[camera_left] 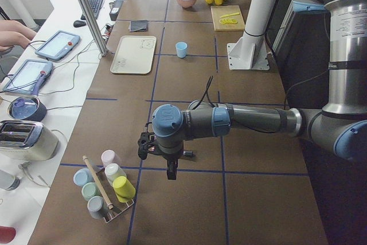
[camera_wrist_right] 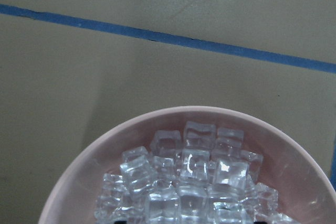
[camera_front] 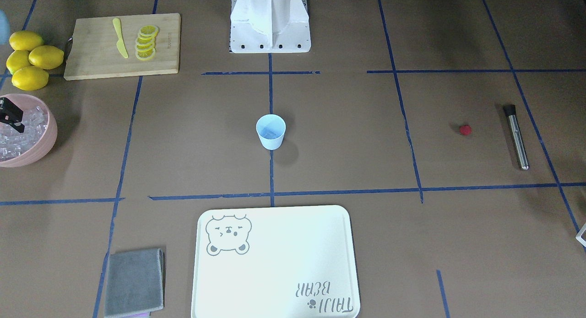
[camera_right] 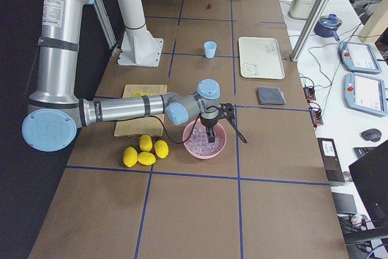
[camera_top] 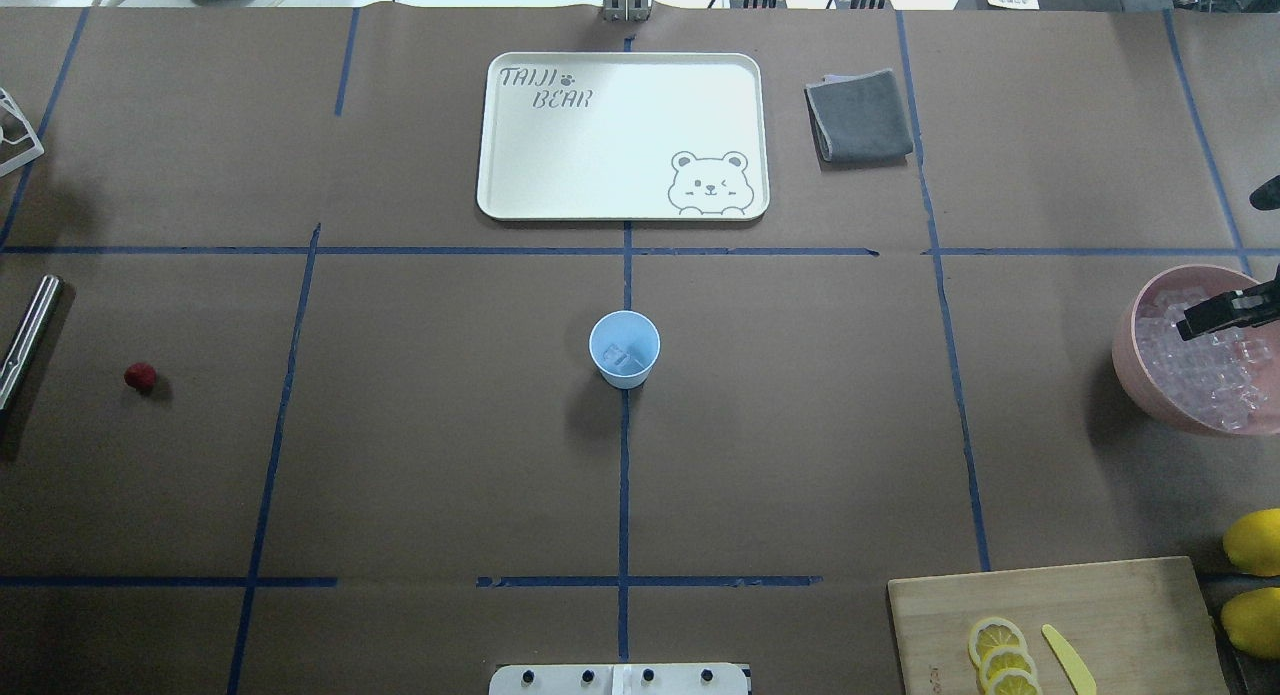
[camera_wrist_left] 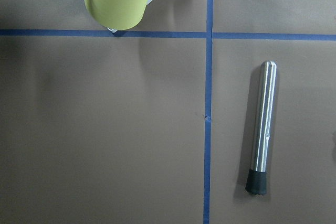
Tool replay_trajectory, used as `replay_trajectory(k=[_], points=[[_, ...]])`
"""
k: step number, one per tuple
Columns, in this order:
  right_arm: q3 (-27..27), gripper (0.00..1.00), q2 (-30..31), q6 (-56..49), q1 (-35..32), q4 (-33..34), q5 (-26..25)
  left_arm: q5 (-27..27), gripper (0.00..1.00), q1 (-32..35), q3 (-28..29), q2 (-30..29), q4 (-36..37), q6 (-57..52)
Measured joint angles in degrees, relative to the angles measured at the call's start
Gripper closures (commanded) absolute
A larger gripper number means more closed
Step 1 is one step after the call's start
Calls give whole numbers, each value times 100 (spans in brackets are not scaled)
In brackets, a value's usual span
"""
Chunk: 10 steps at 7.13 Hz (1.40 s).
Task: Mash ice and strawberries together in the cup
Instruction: 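Grasp a third batch of ice cubes from the bowl with the right gripper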
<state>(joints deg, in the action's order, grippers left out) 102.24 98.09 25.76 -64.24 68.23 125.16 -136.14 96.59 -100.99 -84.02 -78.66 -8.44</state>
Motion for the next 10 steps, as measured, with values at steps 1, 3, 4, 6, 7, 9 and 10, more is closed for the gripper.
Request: replay_trajectory(k=[1, 3, 4, 6, 7, 9, 10], points=[[-48, 17, -1, -166, 17, 0, -58, 0, 0, 0, 0, 0, 2, 0], [-222, 20, 4, -459, 24, -10, -79, 0, 0, 0, -1, 0, 2, 0], [-295, 49, 7, -520, 25, -11, -78, 0, 0, 0, -5, 0, 1, 0], [-347, 93, 11, -547, 24, -12, -61, 0, 0, 0, -8, 0, 0, 0], [-343, 97, 10, -552, 21, -12, -41, 0, 0, 0, -15, 0, 0, 0], [-263, 97, 2, -553, 3, -5, 3, 0, 0, 0, -36, 1, 0, 0], [-98, 93, 0, -535, -26, 23, 15, 0, 0, 0, -43, 5, 2, 0]])
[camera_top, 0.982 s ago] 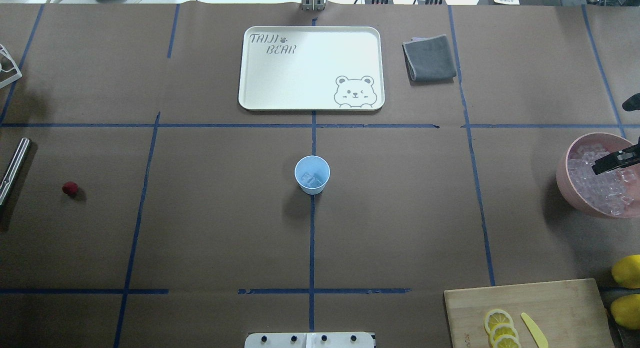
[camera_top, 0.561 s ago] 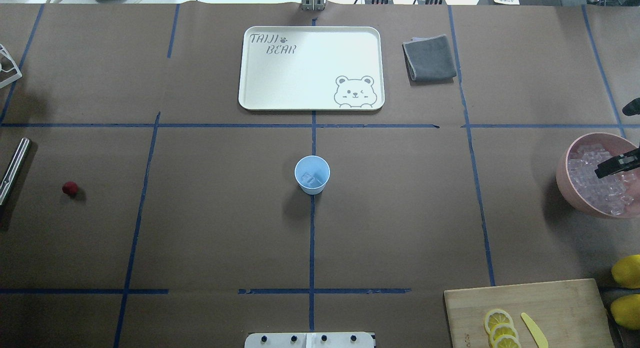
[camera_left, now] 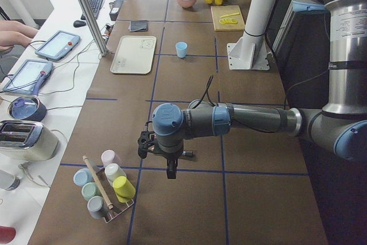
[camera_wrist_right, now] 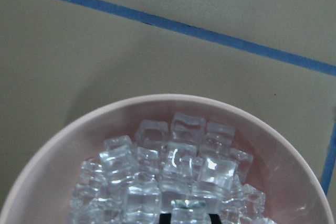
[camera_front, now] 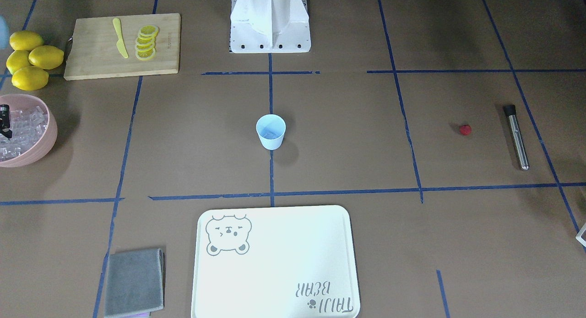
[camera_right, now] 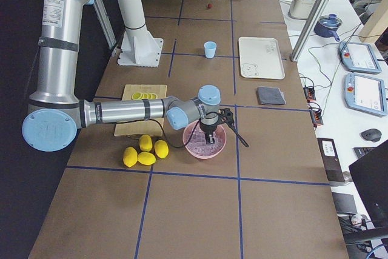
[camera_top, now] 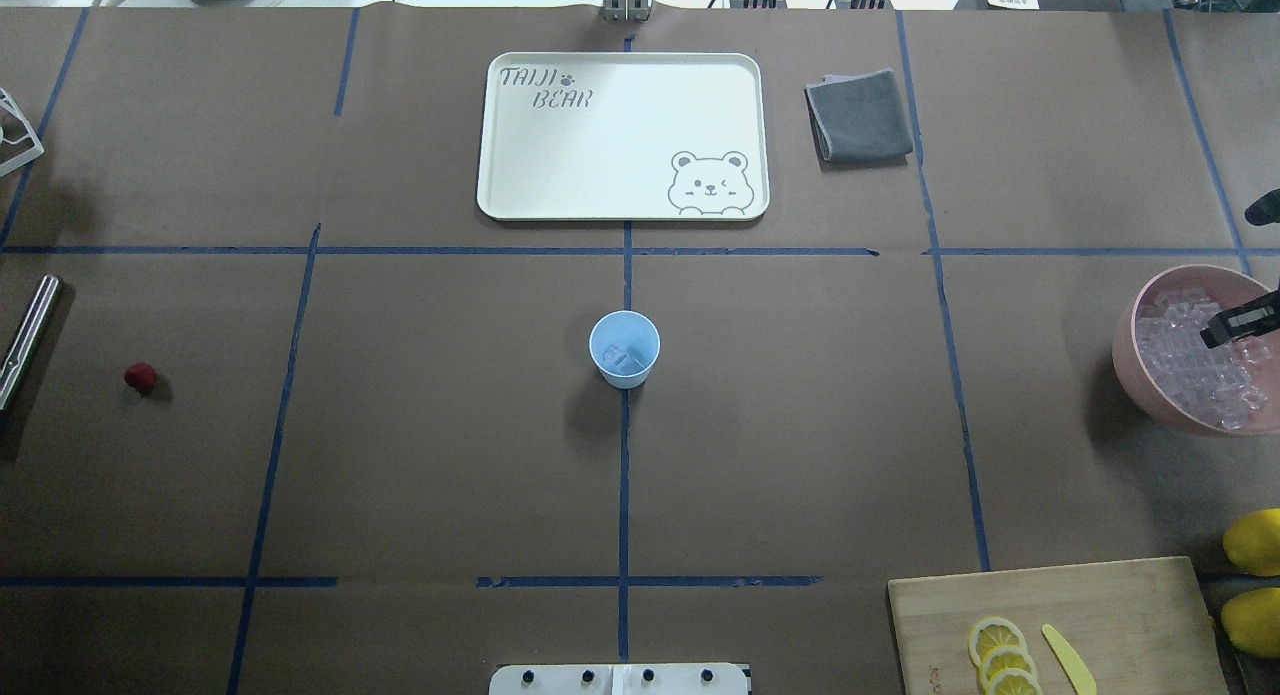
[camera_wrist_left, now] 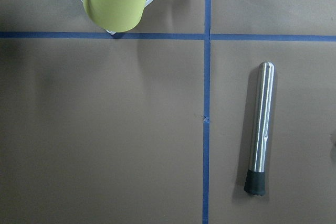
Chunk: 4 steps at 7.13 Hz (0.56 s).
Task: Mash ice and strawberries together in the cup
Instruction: 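Grasp a third batch of ice cubes from the bowl with the right gripper, then carry the ice with the right gripper over the cup and release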
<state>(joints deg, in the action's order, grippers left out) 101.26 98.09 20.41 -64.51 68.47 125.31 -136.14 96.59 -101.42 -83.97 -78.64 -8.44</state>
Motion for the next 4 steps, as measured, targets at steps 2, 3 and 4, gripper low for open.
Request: replay_trajectory(k=[2, 3, 4], points=[[644, 90, -58, 172, -43, 45, -17, 0, 0, 0, -7, 0, 6, 0], [880, 89, -295, 660, 9, 49, -35, 0, 0, 0, -9, 0, 5, 0], [984, 89, -725, 1474, 220, 54, -80, 0, 0, 0, -12, -2, 2, 0]])
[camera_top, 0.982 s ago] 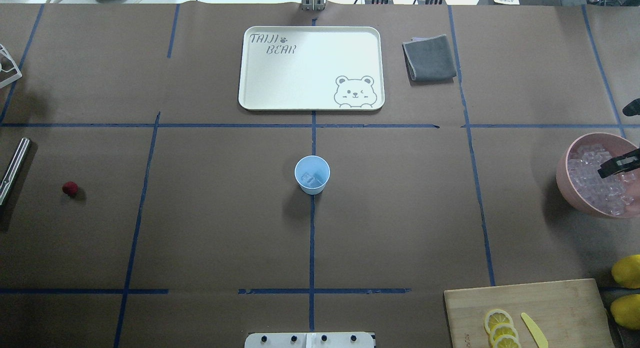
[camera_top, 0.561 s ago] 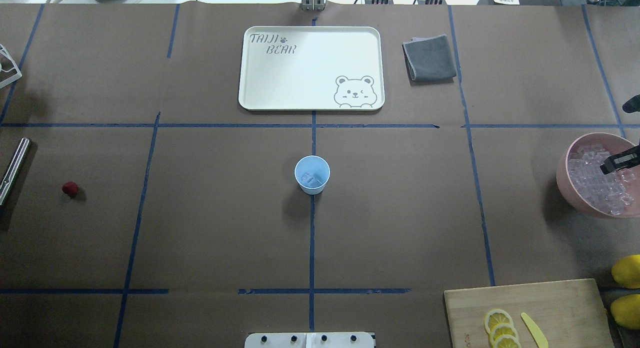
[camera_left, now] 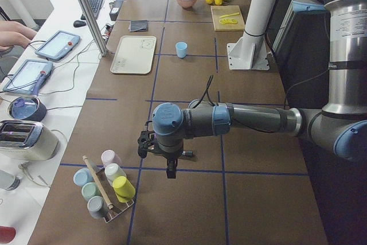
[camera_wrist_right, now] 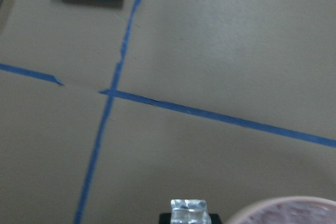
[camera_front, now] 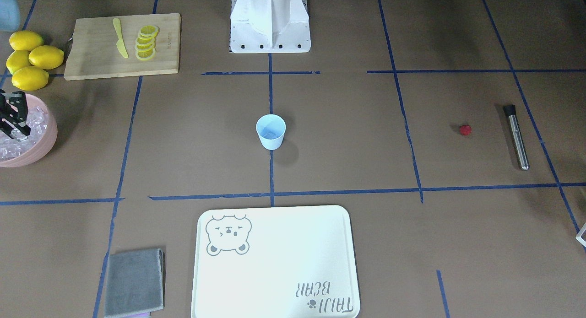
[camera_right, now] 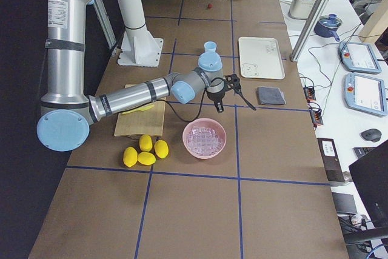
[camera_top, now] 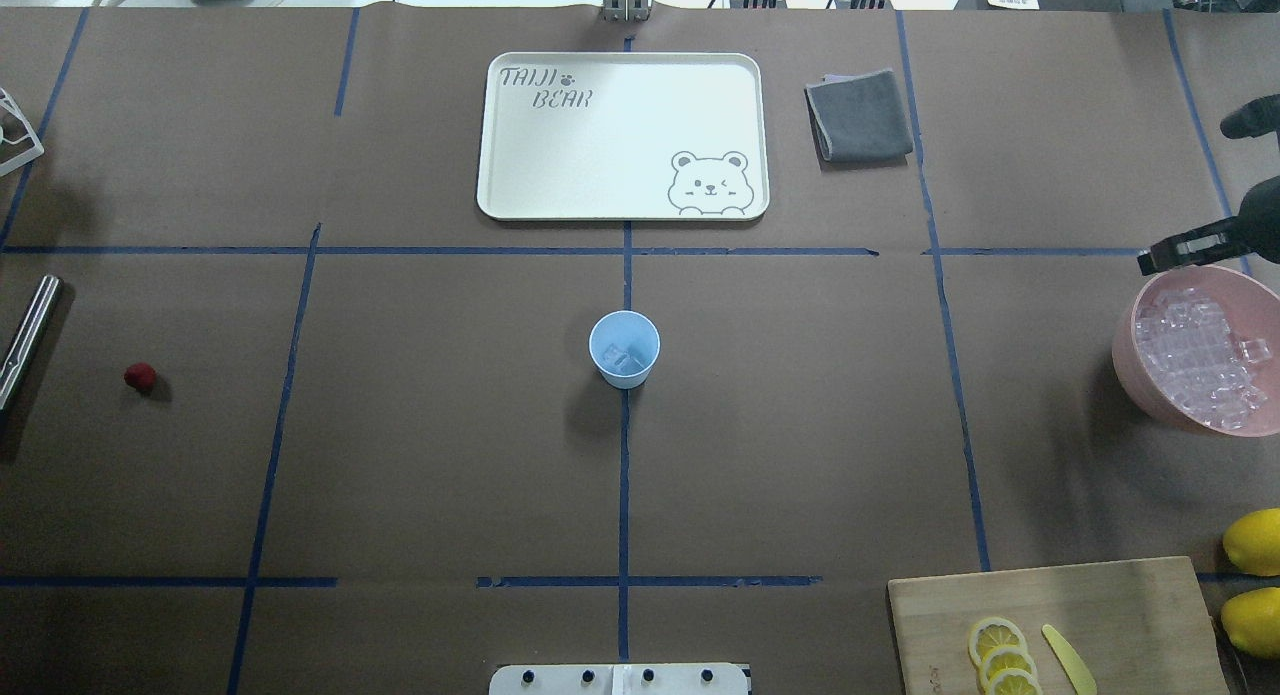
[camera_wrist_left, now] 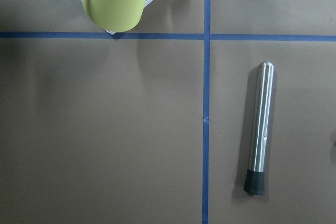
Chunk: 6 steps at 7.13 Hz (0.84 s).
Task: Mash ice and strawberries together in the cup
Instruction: 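Carry the ice with the right gripper over the cup and release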
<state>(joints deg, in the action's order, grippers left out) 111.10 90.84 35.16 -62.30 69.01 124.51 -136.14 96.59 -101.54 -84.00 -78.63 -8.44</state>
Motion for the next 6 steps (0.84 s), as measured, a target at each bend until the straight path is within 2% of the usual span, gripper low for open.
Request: replay_trajectory(k=[2, 5, 6], points=[[18, 89, -1009, 1420, 930, 235, -452, 0, 0, 0, -43, -2, -3, 0], [-312, 89, -3239, 2956, 2434, 2149, -1822, 0, 0, 0, -102, -8, -3, 0], [-608, 89, -3834, 3401, 2749, 2410, -2091, 0, 0, -2, -108, -6, -2, 0]])
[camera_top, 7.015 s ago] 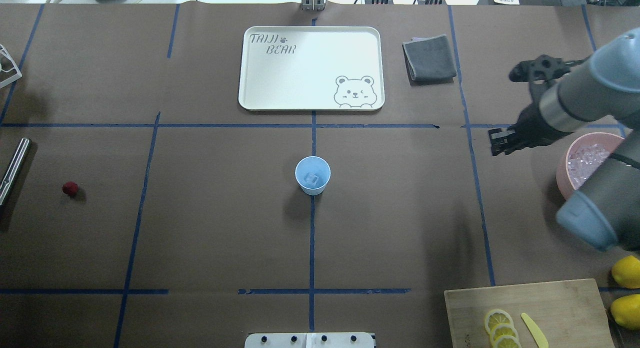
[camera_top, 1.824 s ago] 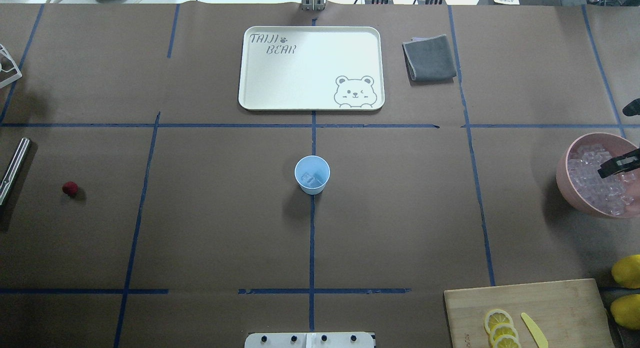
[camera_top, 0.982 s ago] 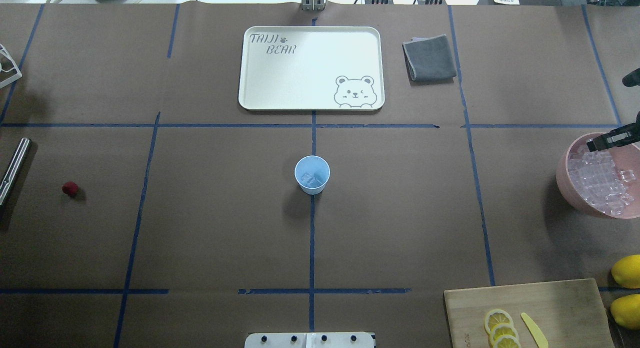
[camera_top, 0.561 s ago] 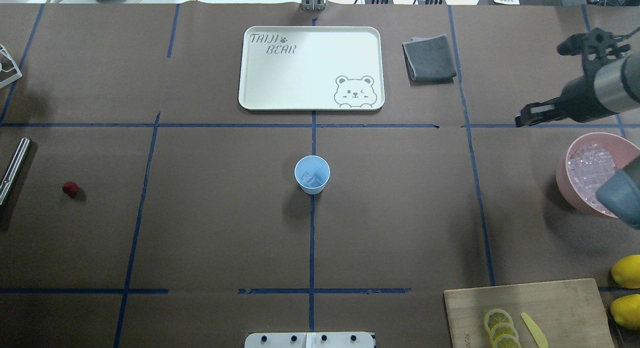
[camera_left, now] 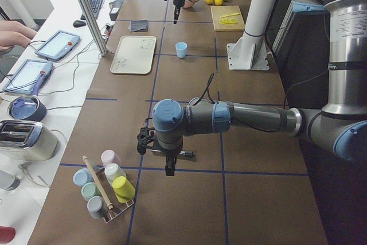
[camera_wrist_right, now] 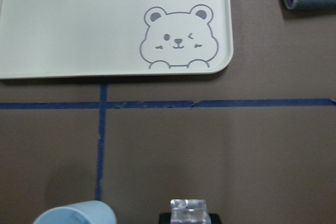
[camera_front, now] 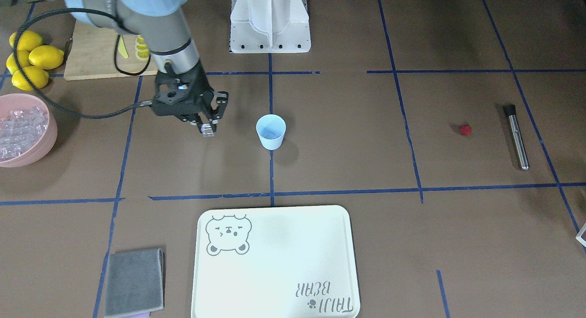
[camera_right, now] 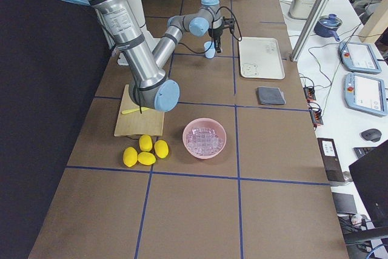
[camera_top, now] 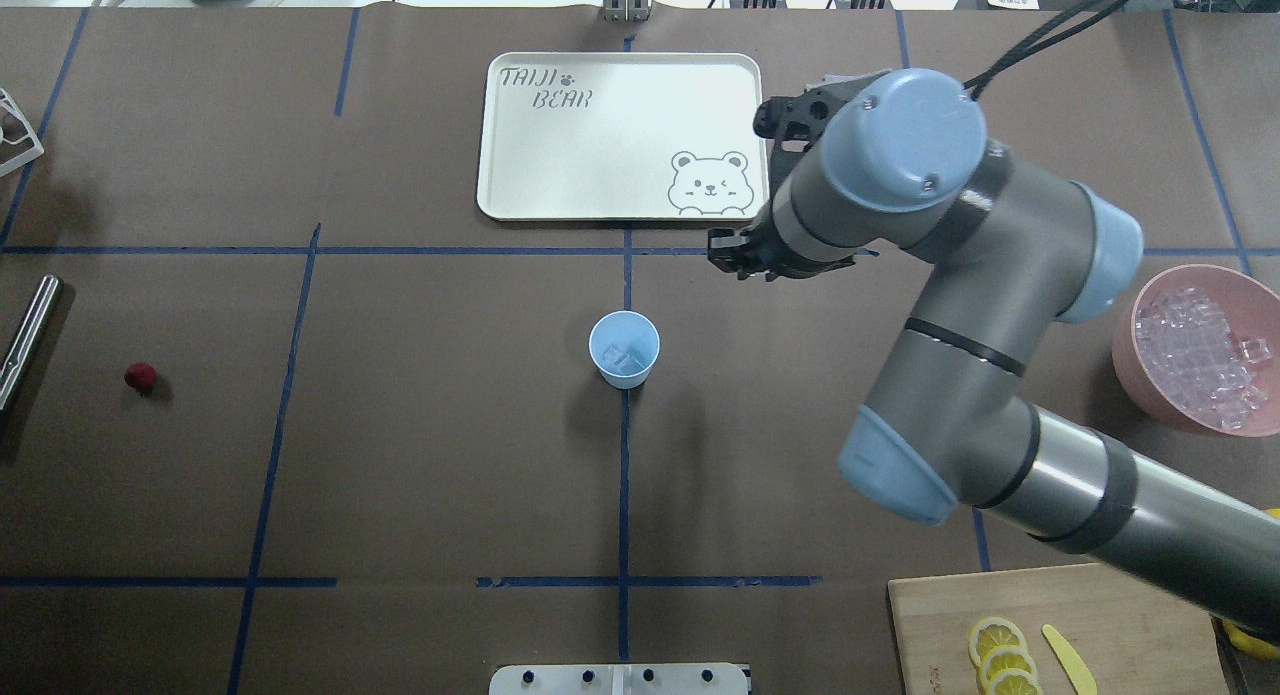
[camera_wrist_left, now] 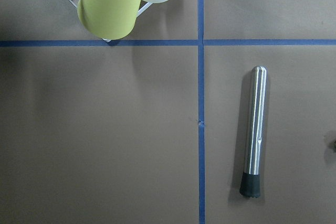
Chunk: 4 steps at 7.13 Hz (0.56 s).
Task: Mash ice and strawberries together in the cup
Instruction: 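Carry the ice with the right gripper over the cup and release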
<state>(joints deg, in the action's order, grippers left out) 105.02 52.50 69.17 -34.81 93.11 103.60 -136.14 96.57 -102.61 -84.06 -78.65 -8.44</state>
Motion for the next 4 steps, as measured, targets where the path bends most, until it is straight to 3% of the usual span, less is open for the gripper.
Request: replay_trajectory(k=[3, 4], points=[[-817, 85, -984, 904, 765, 133, -677, 0, 0, -1, 7, 3, 15, 0], [-1004, 78, -1123, 1041, 895, 136, -774, 0, 0, -3, 16, 6, 18, 0]])
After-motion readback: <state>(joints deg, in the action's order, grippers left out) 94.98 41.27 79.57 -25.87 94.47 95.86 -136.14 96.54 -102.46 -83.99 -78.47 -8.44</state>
